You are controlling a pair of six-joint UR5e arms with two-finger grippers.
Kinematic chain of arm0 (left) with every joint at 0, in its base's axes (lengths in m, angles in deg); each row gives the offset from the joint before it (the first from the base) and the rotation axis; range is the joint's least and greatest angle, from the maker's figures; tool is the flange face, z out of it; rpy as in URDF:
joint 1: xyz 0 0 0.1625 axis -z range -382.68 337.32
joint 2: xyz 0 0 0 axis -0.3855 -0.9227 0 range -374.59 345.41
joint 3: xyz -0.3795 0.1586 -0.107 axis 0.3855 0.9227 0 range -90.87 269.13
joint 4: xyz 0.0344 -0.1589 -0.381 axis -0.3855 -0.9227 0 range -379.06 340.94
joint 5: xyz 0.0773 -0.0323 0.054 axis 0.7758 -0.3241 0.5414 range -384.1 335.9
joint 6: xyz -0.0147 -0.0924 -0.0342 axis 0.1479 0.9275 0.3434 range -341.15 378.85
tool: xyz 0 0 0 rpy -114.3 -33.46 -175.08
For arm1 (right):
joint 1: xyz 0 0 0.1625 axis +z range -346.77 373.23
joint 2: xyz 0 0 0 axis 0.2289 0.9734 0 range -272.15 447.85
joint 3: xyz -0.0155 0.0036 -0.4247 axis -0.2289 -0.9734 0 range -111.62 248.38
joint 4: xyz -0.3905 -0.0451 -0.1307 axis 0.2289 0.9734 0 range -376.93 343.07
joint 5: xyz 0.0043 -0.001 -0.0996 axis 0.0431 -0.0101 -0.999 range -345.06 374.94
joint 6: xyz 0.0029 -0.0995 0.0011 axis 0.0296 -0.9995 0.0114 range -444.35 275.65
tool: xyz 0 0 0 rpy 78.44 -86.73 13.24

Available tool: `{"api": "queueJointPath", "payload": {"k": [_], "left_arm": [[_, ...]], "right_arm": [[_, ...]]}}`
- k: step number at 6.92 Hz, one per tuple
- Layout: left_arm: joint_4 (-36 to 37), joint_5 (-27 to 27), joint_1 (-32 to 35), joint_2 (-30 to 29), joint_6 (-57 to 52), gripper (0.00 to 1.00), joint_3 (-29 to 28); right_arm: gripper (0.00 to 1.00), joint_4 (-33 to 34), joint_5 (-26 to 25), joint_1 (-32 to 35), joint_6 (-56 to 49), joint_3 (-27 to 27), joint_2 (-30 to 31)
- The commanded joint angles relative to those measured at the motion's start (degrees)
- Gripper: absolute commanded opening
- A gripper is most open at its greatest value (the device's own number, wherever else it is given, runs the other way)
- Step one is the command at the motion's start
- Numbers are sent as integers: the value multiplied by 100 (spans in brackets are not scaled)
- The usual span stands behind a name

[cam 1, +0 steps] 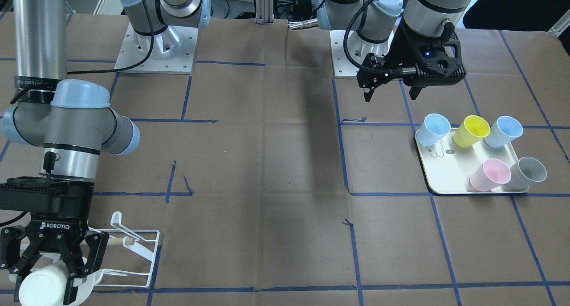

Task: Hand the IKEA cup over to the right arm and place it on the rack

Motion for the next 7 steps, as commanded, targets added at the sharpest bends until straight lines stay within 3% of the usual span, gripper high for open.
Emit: {"api": "queueJointPath", "payload": {"k": [1,4,6,7], "left_arm": [[57,-195,-72,-1,-20,100,97],[5,-136,-133,43,-457,100,150],[-31,-135,-991,366,-1167,100,630],[-5,-127,-1395,708,-1737,100,1034]], "right_arm": [[8,472,-116,36,-13,70,-252],[8,589,-117,45,48,499,-316],[11,589,-108,45,66,562,-333],[58,581,-117,37,57,562,-316]]}}
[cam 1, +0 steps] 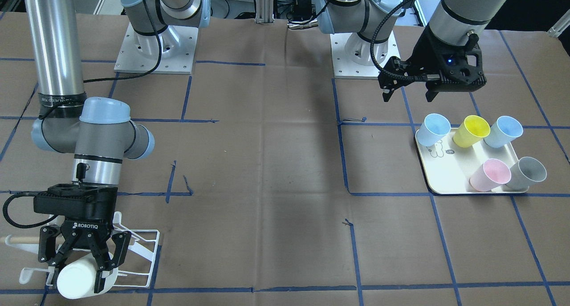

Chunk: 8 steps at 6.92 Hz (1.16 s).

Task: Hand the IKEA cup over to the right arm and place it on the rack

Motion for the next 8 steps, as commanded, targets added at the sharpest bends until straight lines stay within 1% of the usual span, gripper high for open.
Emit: {"api": "queueJointPath", "payload": {"k": [1,3,4,6,7,8], "left_arm": [[5,60,-911,655,-1081,100,785],[40,358,-1764,1122,-1944,100,1506],[127,350,-1925,1177,-1982,100,1692],[539,350,-1953,906,-1991,99,1782],[1011,350,-1961,626,-1999,99,1965],[1685,350,-1961,389,-2017,99,2306]], "right_arm": [[100,-119,-15,2,25,8,16],[100,-120,-24,2,25,-36,43],[100,-120,-15,2,25,-54,78],[100,-129,11,28,34,-150,322],[100,-486,11,80,16,-133,594],[100,-1621,11,133,16,-150,944]]}}
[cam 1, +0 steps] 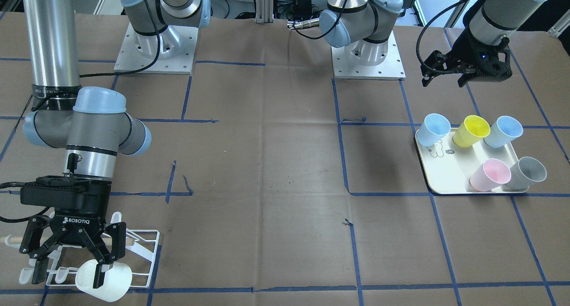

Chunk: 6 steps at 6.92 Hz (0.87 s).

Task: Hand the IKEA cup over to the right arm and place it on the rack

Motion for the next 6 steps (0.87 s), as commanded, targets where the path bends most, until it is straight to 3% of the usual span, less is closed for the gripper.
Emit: {"api": "queueJointPath", "payload": {"k": [1,3,5,6], "left_arm": [[1282,9,-15,-418,-70,99,651],[1935,9,-111,-664,-123,99,1109],[2393,0,-392,-937,-352,99,1452],[2413,9,-402,-938,-369,99,1524]], "right_arm": [[100,-1537,55,65,-5,-4,700],[100,-1630,81,432,21,57,1255],[100,-1630,125,889,1820,459,1589],[100,-1622,439,978,2797,818,1869]]}}
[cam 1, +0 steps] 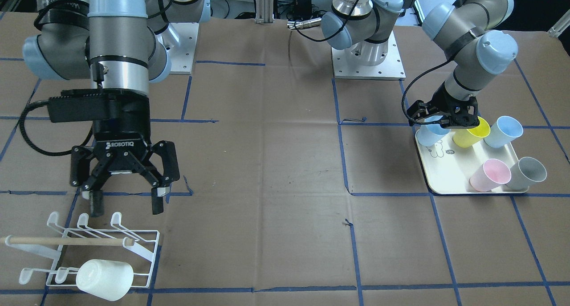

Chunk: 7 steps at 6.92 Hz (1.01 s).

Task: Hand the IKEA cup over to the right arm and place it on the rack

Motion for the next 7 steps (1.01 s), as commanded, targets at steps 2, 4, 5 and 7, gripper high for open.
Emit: {"api": "queueJointPath", "payload": {"k": [2,4,5,7], "left_arm": [[107,50,-66,-44,-62,95,120],[107,575,-58,-79,-45,30,85],[124,569,-58,-79,-36,8,76],[168,377,-58,-27,-45,0,23]], "right_arm": [[100,106,1166,162,2302,958,717],[100,115,1869,162,3759,1555,1261],[100,515,1907,162,4045,1889,1429],[100,1797,2116,162,5532,2531,1475]]}}
